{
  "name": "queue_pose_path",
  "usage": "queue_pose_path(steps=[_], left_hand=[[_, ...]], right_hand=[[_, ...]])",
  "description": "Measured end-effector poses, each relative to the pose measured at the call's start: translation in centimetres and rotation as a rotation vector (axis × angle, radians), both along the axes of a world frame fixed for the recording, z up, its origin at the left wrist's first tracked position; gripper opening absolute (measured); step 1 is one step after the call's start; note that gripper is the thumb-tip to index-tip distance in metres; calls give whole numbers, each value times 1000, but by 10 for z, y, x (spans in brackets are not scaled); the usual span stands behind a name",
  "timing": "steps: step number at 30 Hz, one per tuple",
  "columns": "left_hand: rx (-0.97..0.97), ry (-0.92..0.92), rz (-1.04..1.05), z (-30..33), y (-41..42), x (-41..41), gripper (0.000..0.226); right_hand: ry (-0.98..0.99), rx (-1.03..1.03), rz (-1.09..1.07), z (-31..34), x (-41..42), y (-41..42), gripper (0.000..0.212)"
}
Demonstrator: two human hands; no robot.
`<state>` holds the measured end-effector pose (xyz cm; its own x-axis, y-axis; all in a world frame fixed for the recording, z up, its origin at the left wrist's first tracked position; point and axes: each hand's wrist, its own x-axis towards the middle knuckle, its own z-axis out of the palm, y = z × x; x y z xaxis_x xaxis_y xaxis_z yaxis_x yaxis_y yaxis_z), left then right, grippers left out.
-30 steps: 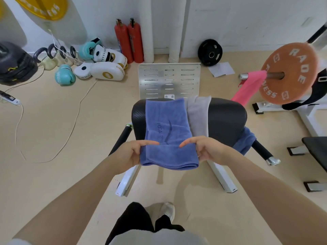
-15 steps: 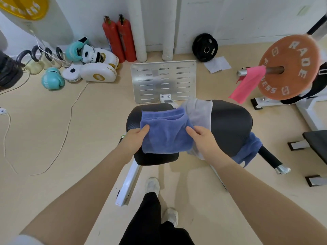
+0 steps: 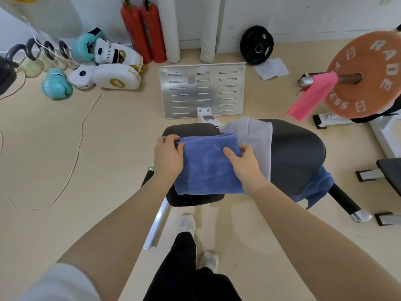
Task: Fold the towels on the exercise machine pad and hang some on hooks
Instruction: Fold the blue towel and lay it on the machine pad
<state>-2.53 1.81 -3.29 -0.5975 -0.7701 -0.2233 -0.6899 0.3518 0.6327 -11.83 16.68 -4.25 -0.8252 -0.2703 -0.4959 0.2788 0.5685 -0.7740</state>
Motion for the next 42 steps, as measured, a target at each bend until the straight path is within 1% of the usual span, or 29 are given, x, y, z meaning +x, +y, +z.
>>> queue_pose_path(steps=[2, 3, 5, 6, 8, 9, 11, 12, 13, 14, 16, 17, 19, 23, 26, 28, 30, 33, 36, 38, 40, 42], left_hand=[[-75, -88, -27, 6, 0, -1, 37], [-105, -91, -62, 11, 1, 0, 39], [-92, 21, -174, 22, 4, 2, 40], [-35, 107, -251, 29, 6, 5, 41], [66, 254, -458, 50, 12, 15, 51], [96, 298, -541, 62, 16, 22, 57], [161, 306, -603, 84, 23, 36, 65], [183, 286, -600, 94, 24, 42, 66], [185, 261, -585, 103, 26, 48, 63], [168, 234, -560, 110, 25, 54, 52], [106, 224, -505, 126, 22, 67, 23], [90, 240, -473, 135, 20, 73, 16], [126, 290, -411, 151, 15, 84, 10], [175, 405, -245, 167, -13, 105, 15], [231, 498, -22, 168, -54, 122, 19], [256, 546, 115, 165, -90, 135, 19], [265, 574, 191, 162, -131, 150, 16], [272, 556, 205, 152, -196, 173, 15], [286, 536, 191, 149, -263, 198, 15], [292, 527, 176, 152, -304, 214, 17], [305, 490, 146, 155, -340, 227, 18], [331, 459, 130, 156, -373, 230, 12]], right_hand=[[6, 19, 16, 7, 1, 0, 40], [14, 12, 37, 13, 1, 0, 38], [37, -39, 108, 30, 4, 2, 32], [45, -71, 159, 41, 6, 3, 27], [44, -123, 298, 64, 14, 6, 18], [29, -151, 375, 76, 19, 8, 17], [-30, -235, 474, 99, 26, 11, 20], [-74, -274, 493, 111, 29, 12, 19], [-112, -309, 506, 120, 32, 12, 20], [-132, -330, 521, 129, 34, 12, 21], [-116, -335, 547, 146, 40, 7, 23], [-90, -321, 560, 153, 44, 2, 23], [-22, -279, 603, 166, 50, -11, 19], [31, -254, 735, 187, 61, -47, 26], [-23, -323, 759, 194, 69, -81, 30], [-25, -388, 748, 191, 75, -108, 24], [-15, -424, 713, 186, 85, -143, 12], [-64, -425, 681, 173, 111, -204, 5], [-103, -400, 686, 163, 139, -270, 9], [-76, -397, 684, 163, 156, -310, 7], [-31, -438, 638, 167, 171, -344, 8], [22, -455, 598, 173, 179, -372, 10]])
